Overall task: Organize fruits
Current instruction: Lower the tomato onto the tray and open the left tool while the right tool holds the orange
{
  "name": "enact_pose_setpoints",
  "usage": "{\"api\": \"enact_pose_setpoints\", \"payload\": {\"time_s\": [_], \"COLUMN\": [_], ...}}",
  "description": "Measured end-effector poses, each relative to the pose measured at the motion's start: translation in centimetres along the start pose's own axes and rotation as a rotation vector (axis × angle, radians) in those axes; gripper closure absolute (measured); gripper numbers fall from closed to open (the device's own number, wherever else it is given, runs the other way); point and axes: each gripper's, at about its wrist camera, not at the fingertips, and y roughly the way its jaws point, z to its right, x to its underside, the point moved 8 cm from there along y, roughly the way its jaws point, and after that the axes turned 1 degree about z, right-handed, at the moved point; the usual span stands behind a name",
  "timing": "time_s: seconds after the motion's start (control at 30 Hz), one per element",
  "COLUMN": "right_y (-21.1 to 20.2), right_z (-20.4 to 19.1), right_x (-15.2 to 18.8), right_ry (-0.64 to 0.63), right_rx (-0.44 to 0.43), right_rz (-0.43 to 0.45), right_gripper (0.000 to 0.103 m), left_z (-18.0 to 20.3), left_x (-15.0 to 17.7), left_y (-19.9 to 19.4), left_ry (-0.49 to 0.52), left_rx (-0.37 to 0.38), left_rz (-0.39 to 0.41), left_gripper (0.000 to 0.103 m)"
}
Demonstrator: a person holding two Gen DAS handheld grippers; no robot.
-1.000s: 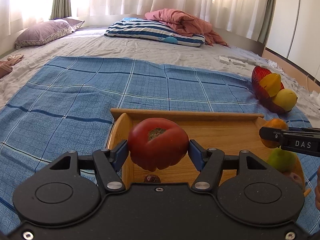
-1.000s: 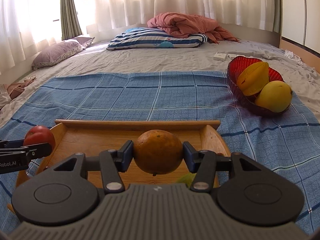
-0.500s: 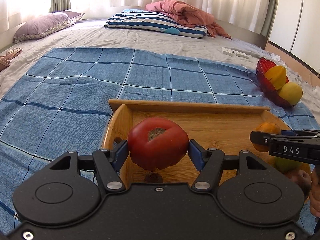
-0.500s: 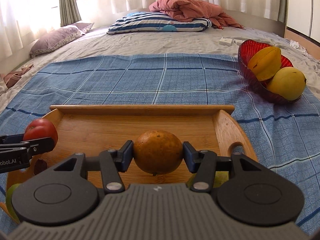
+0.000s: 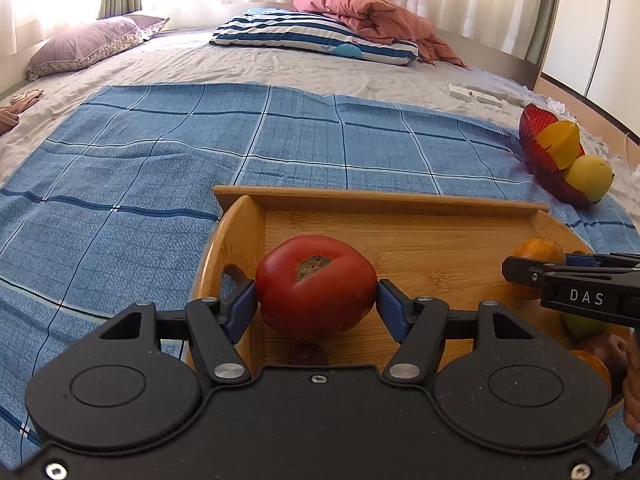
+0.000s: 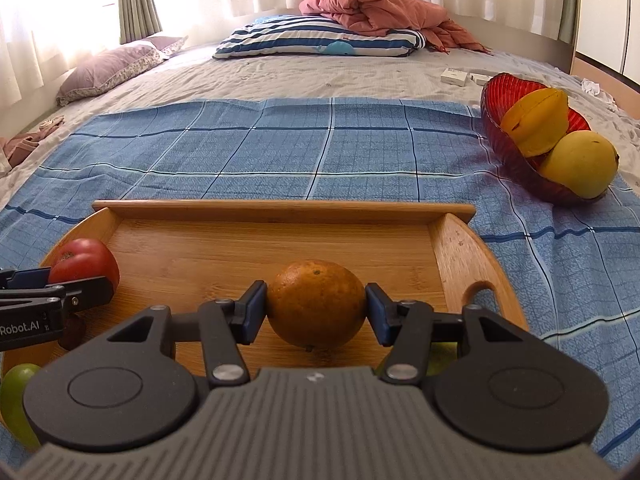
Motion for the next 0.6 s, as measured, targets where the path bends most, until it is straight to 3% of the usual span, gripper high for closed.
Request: {"api": "enact_pose_setpoints", "payload": {"time_s": [0.6], "right_y": [0.31], "right_z": [-0.26], "right_x": [0.15], "right_ry": [-0.019], "right_rx": [-0.011], "right_rz": [-0.007], "right_gripper": [0.045], "left_z": [-0.05], "left_x": [0.22], "left_y": [0.53], "left_ry": [0.012], "left_rx": [-0.01], "left_rz": [-0.003], "left_gripper": [0.04]}}
